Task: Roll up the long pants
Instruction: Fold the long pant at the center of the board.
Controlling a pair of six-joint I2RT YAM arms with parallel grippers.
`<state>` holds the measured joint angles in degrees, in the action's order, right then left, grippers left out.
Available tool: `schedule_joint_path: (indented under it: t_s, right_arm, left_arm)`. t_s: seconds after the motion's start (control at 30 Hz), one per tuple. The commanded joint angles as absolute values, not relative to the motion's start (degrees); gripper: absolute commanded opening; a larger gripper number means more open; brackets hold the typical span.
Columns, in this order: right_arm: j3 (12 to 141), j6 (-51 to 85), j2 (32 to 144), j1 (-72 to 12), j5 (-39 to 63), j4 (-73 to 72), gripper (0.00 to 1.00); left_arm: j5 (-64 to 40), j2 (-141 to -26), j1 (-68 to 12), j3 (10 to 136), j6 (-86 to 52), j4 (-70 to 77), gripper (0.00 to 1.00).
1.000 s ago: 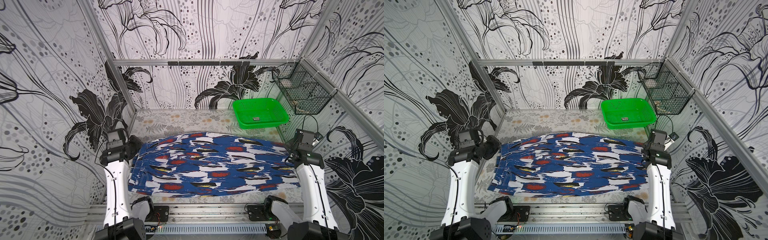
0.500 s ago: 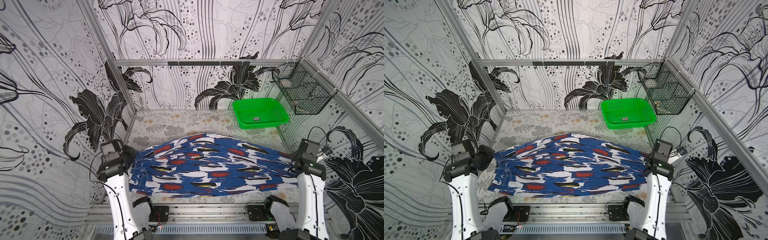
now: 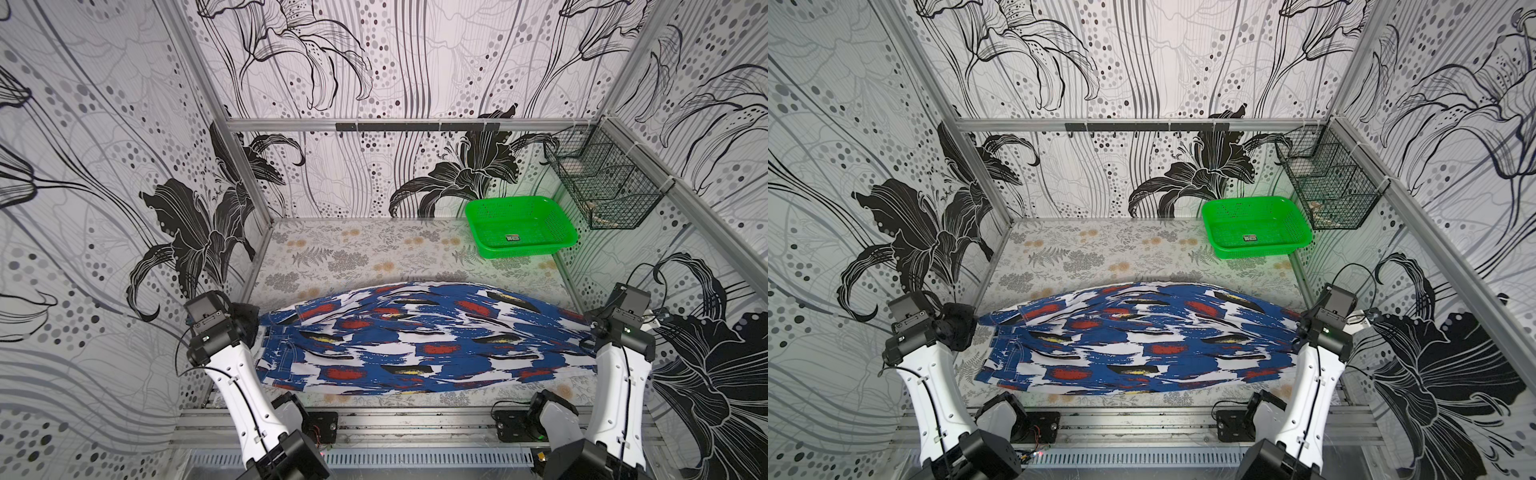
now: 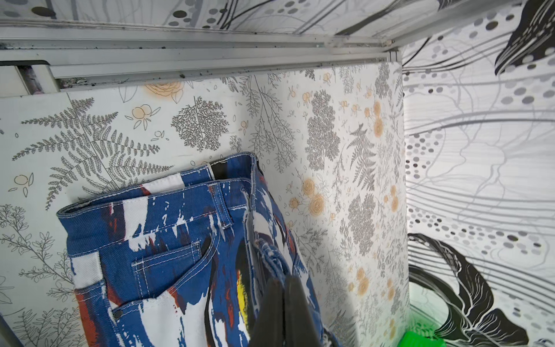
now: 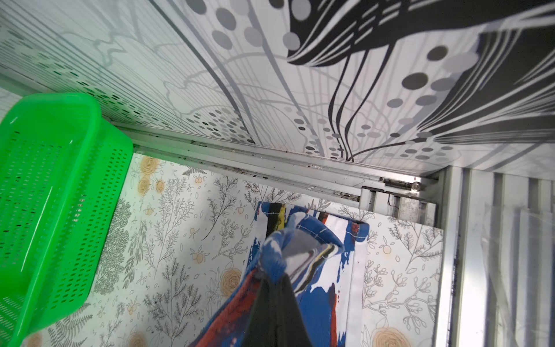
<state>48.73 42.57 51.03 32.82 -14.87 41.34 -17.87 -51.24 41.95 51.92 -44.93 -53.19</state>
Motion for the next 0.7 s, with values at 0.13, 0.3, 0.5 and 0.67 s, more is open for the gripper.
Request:
schedule_joint_path:
  t_s: [0.13,0.3,0.5,0.67]
  right_arm:
    - [53.97,47.14,57.22,35.48,-13.72,40.43,0.00]
    - [55.90,47.27,59.07,35.68,-14.34,41.79,0.00]
    - [55.17,47.01,58.24,35.68,-14.43,41.99,0.00]
    - [54.03,46.73,56.79,35.60,-14.68,42.14,0.00]
  left_arm:
    - [-18.98,-50.13,46.97,49.17,-50.14,-47.13,0.00]
    - [-18.54,-48.20,47.81,46.08,-50.30,-46.56,0.00]
    - [-16.11,-45.89,47.81,45.52,-50.15,-48.82,0.00]
    - [-14.57,-44.26,47.76,45.13,-49.83,-50.78,0.00]
